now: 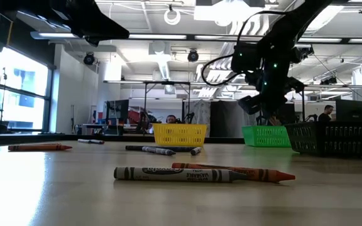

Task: Sort crayons
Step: Put the orange crayon into the green bin, then put the gray crayon into the black bin

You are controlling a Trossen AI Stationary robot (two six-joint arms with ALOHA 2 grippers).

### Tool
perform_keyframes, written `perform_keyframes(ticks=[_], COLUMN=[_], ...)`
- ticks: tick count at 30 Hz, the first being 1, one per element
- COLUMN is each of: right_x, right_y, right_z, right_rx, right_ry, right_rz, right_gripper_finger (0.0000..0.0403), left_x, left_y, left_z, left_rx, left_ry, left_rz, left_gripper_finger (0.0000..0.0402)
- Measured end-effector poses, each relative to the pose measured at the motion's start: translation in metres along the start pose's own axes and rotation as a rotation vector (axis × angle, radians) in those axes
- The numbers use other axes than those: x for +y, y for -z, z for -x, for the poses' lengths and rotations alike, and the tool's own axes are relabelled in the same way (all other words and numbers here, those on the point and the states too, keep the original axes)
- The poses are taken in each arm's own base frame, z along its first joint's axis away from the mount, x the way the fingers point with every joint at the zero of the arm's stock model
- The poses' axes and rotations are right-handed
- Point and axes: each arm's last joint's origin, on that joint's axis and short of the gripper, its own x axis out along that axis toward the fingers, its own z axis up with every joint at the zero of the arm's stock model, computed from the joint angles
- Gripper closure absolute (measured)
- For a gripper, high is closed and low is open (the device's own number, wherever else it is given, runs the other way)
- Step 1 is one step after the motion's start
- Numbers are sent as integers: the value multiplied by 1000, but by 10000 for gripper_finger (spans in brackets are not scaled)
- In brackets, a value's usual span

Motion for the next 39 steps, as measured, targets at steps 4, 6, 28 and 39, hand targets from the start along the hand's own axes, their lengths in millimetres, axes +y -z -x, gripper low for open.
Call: perform_keyframes(ticks=[4,6,28,39], right_x=[1,1,-13,-2], right_y=[1,1,20,88], right_z=[0,0,88,179], right_rx=[21,21,196,285], right_ry=[-26,-27,-519,-795], right_rz=[1,6,64,-10], right_gripper_finger=[368,350,316,316], left_x=[0,0,0,0], left_y=[0,0,-2,-3], left_z=[0,0,0,0], left_rx=[0,0,-17,-25], left_ry=[0,0,-1,-2], left_rz=[1,1,-17,-19], left_gripper_finger=[392,392,392,392])
